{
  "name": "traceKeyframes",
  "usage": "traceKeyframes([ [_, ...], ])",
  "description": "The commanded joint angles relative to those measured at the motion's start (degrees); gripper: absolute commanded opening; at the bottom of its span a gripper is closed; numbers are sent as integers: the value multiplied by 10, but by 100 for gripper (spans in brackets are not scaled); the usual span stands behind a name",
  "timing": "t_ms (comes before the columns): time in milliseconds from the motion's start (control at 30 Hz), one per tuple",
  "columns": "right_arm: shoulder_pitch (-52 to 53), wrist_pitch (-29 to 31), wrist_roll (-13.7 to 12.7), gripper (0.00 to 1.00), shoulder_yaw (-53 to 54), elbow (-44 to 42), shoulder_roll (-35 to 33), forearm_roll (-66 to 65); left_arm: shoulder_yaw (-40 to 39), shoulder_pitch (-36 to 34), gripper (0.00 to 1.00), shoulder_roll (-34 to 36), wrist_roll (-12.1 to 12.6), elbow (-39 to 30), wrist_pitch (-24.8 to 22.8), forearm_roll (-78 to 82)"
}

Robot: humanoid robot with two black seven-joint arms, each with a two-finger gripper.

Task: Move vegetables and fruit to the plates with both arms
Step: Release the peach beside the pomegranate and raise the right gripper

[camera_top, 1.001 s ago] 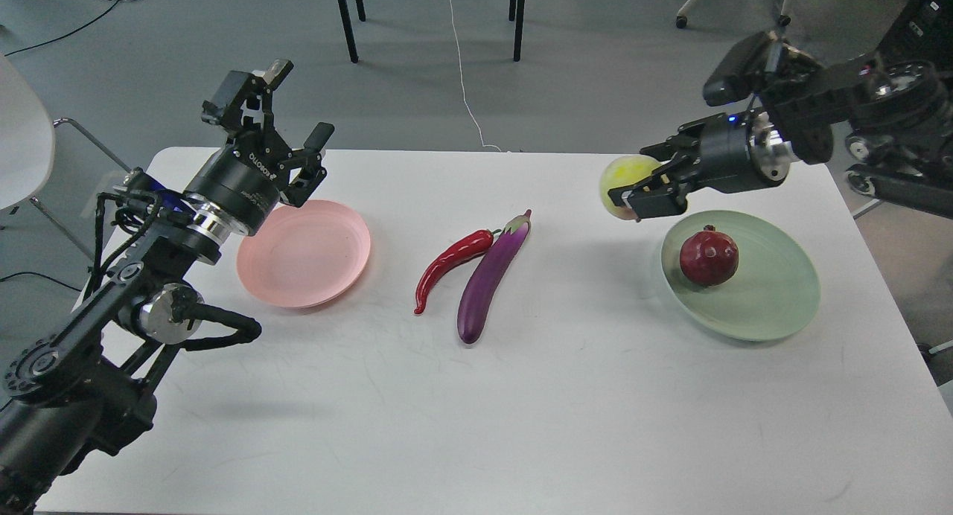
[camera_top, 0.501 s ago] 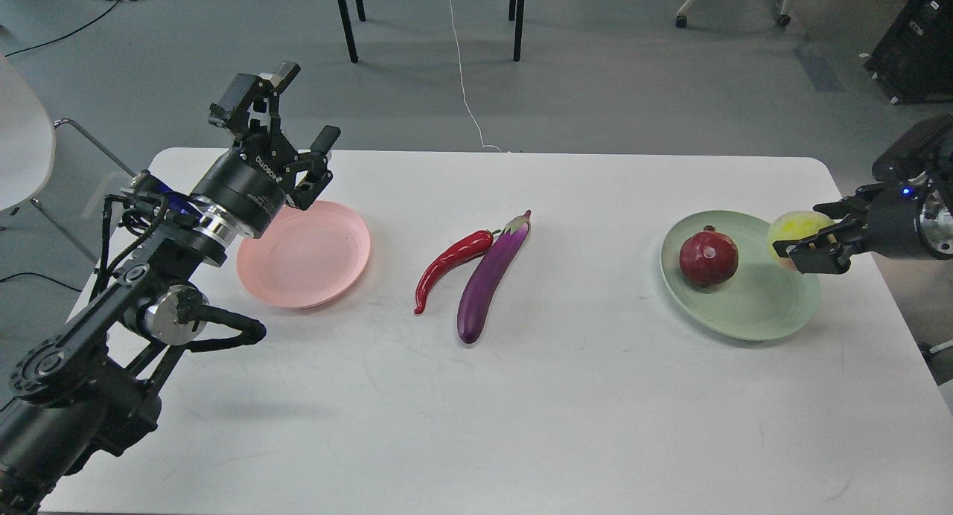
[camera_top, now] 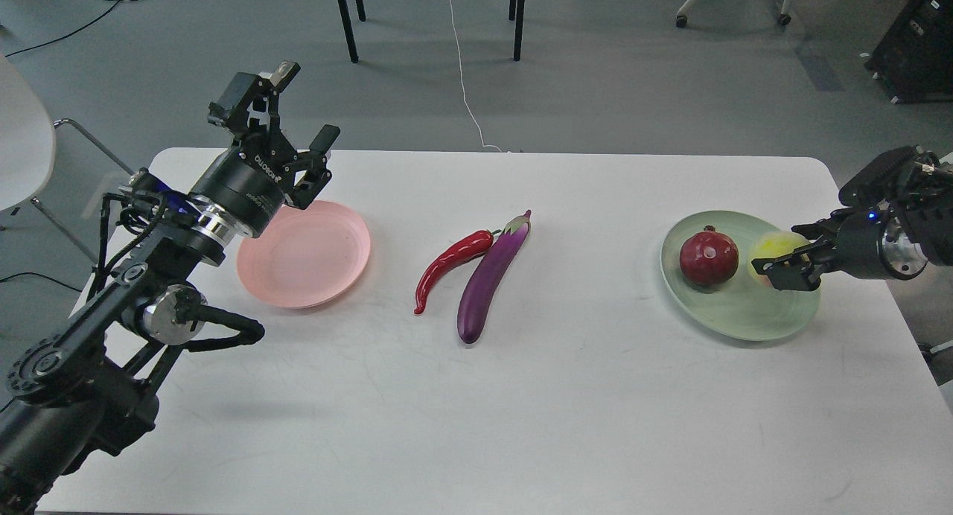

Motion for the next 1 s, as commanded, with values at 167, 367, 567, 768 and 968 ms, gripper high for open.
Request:
traceKeyframes([
  [167,-14,-4,0,86,4,-8,2,5,0,0,98,3,0,0,-1,0],
  [367,-15,-3,0,95,13,-7,1,6,0,0,98,4,0,0,-1,0],
  [567,-5,2,0,97,45,8,-13,10,0,-2,98,6,0,0,-3,0],
  [768,-7,-2,0,98,168,2,-24,83,0,-4,98,6,0,0,-5,3],
  [968,-63,-4,0,98,294,4,25,376,1,-4,98,7,0,0,-6,3],
])
